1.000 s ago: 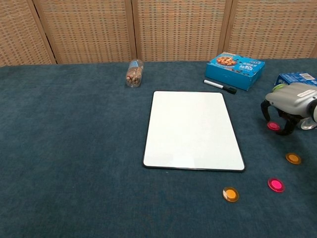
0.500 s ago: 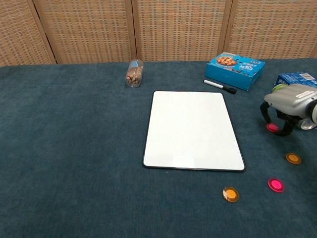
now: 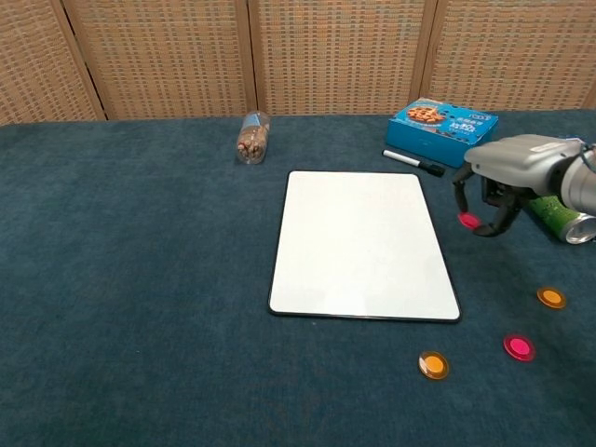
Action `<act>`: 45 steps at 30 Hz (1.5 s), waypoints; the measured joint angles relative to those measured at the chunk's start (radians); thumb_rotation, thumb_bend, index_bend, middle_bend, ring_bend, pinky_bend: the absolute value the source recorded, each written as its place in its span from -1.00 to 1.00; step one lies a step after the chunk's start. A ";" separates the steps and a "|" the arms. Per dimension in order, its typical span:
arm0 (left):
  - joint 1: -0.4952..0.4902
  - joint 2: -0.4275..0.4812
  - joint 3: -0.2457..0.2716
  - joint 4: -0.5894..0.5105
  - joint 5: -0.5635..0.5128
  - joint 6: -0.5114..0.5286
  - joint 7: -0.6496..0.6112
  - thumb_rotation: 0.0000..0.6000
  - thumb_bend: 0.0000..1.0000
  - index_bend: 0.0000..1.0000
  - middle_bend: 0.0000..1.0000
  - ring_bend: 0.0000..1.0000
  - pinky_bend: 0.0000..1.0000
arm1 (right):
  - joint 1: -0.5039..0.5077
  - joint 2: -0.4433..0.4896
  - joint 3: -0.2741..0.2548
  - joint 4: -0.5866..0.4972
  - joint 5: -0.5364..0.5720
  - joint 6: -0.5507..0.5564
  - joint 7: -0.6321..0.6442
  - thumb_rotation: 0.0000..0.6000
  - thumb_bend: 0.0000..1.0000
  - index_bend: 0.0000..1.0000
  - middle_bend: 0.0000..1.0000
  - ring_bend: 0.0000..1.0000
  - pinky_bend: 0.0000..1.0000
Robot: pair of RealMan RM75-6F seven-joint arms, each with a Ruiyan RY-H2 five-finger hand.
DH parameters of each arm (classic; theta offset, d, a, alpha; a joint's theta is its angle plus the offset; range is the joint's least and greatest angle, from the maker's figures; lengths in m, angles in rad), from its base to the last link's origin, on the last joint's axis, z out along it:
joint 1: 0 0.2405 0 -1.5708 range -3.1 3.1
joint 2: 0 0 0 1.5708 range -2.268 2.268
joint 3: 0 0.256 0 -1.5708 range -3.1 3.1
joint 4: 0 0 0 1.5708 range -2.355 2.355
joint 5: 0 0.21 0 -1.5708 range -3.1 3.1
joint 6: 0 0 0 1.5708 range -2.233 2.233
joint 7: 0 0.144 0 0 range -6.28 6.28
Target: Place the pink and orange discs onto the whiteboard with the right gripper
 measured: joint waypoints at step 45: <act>-0.021 -0.026 -0.003 0.007 -0.023 -0.054 0.117 1.00 -1.00 -1.00 -1.00 -1.00 -1.00 | 0.169 0.020 -0.065 -0.333 0.191 0.280 -0.284 1.00 -0.50 -0.29 0.91 0.90 1.00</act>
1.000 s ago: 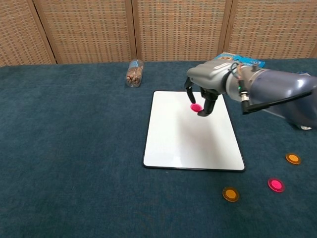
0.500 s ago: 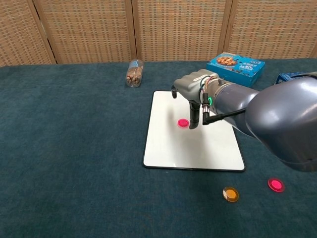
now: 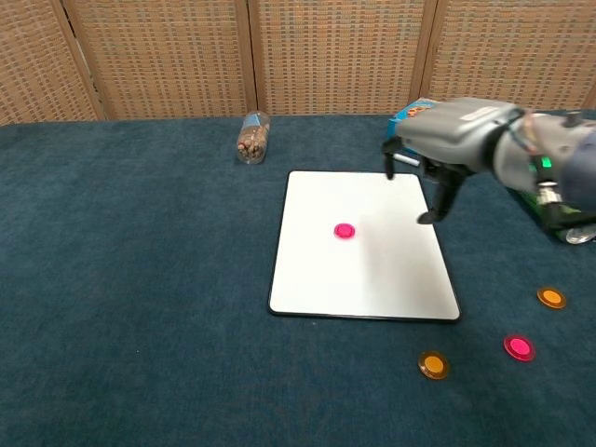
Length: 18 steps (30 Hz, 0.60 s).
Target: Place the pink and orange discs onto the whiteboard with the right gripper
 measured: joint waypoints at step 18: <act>-0.013 -0.042 0.008 0.059 0.056 0.025 -0.003 1.00 -1.00 -1.00 -1.00 -1.00 -1.00 | -0.296 0.114 -0.257 0.110 -0.409 -0.007 0.407 1.00 -0.38 -0.15 0.91 0.90 1.00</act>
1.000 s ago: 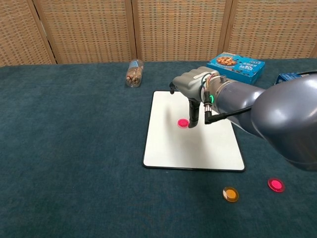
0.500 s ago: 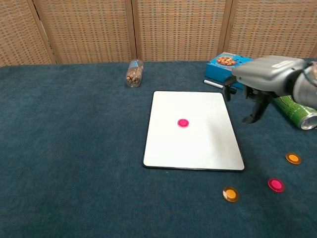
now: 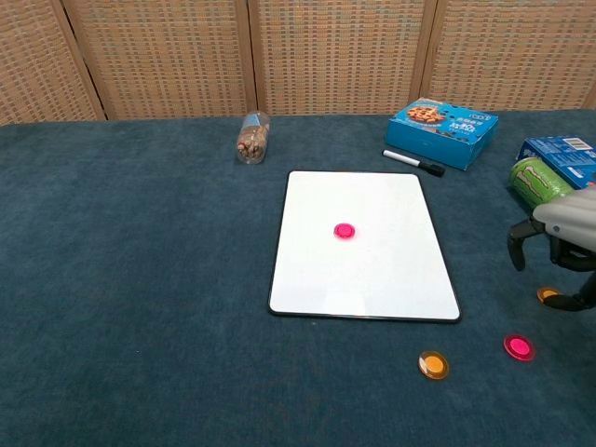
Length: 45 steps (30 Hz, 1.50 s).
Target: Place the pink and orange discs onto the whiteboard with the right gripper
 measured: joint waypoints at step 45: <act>-0.010 -0.002 0.008 0.006 -0.002 -0.004 -0.019 1.00 -1.00 -1.00 -1.00 -1.00 -1.00 | -0.065 -0.074 0.100 0.174 0.018 -0.155 -0.009 1.00 -0.38 -0.15 0.91 0.90 1.00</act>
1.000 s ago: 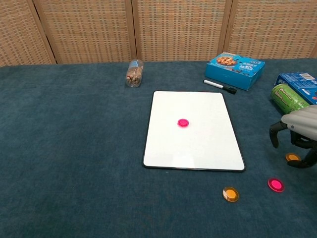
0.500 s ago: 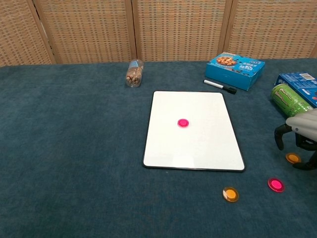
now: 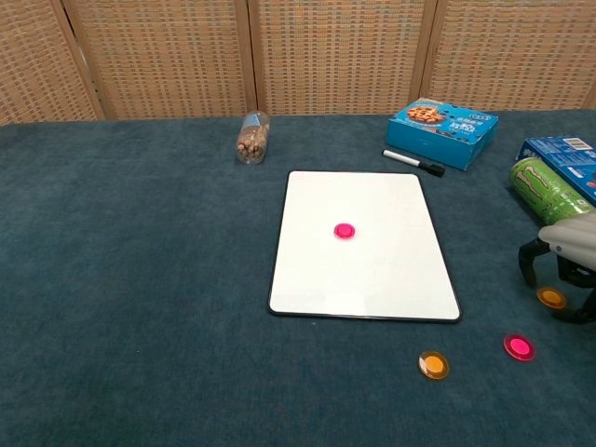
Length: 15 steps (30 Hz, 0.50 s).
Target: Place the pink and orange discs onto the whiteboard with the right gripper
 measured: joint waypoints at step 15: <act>-0.002 0.002 0.003 -0.003 -0.001 -0.005 -0.002 1.00 -1.00 -1.00 -1.00 -1.00 -1.00 | -0.009 0.001 0.013 0.015 0.004 -0.024 0.015 1.00 -0.33 0.09 0.91 0.90 1.00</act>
